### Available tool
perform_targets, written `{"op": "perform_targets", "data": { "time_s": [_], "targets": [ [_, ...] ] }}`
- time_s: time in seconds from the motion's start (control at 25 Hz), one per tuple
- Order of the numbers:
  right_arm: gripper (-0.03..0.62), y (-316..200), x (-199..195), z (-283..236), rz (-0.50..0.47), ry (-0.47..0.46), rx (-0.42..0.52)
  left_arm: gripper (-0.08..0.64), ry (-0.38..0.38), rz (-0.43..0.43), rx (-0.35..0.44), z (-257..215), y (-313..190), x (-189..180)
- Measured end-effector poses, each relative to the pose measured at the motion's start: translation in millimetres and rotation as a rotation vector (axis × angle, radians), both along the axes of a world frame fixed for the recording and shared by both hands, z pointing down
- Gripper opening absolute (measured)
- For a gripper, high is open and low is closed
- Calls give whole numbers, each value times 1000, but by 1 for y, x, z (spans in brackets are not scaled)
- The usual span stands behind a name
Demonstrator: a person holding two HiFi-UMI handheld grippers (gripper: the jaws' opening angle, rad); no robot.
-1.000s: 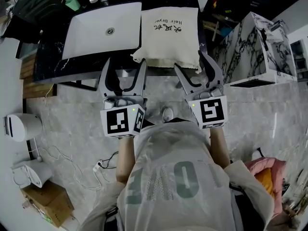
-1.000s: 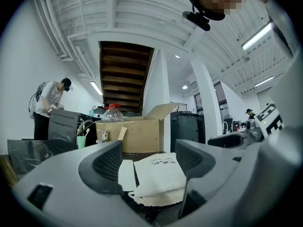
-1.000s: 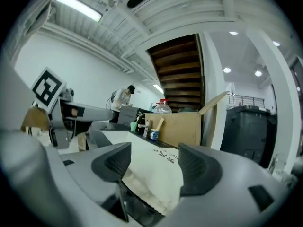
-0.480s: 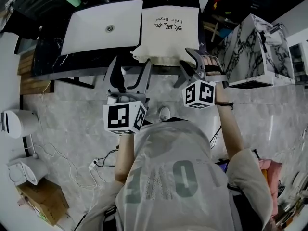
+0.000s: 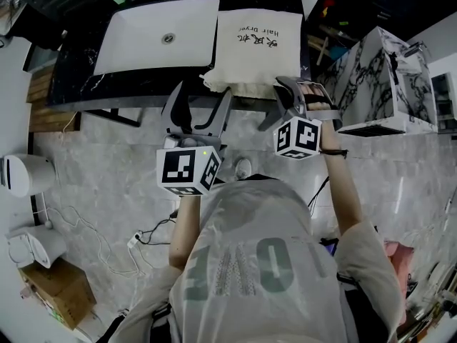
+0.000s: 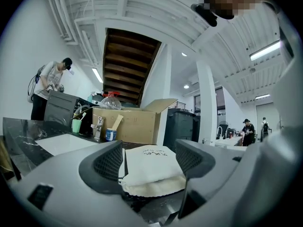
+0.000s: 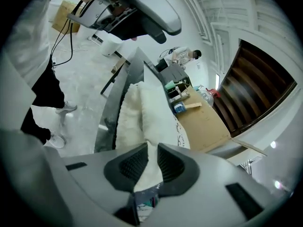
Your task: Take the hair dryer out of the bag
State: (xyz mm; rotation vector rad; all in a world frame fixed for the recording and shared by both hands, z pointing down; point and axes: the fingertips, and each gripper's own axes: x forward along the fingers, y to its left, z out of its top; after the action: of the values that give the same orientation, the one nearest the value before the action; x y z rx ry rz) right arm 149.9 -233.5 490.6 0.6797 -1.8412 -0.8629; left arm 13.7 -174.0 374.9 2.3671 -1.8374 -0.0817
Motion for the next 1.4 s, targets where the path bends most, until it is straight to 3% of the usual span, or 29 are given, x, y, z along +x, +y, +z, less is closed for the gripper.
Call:
{"op": "perform_targets", "data": {
  "time_s": [0.4, 0.64, 0.72, 0.8, 0.88, 0.92, 1.0, 1.2, 1.32, 1.4],
  "targets": [
    [54, -19, 4, -89, 33, -160, 86, 325, 60, 42, -16, 2, -8, 15],
    [54, -26, -1, -103, 23, -176, 91, 324, 136, 105, -8, -7, -9, 37],
    [52, -26, 0, -104, 22, -189, 85, 324, 143, 175, 7, -15, -6, 56],
    [54, -27, 1, -105, 25, -205, 79, 324, 107, 310, -2, -15, -4, 85],
    [52, -28, 1, -105, 26, -210, 79, 321, 113, 454, -63, -4, -5, 113],
    [54, -28, 2, -105, 26, -214, 78, 279, 148, 499, -103, 4, -9, 121],
    [54, -27, 2, -106, 28, -243, 59, 279, 207, 539, -182, 22, -21, 129],
    [54, -26, 2, -108, 28, -285, 35, 279, 182, 514, -270, 54, -56, 142],
    [54, -24, 1, -107, 27, -305, 23, 279, 194, 419, -310, 58, -83, 136],
    [54, -24, 0, -107, 28, -317, 17, 279, 119, 332, -317, 57, -100, 125]
  ]
}}
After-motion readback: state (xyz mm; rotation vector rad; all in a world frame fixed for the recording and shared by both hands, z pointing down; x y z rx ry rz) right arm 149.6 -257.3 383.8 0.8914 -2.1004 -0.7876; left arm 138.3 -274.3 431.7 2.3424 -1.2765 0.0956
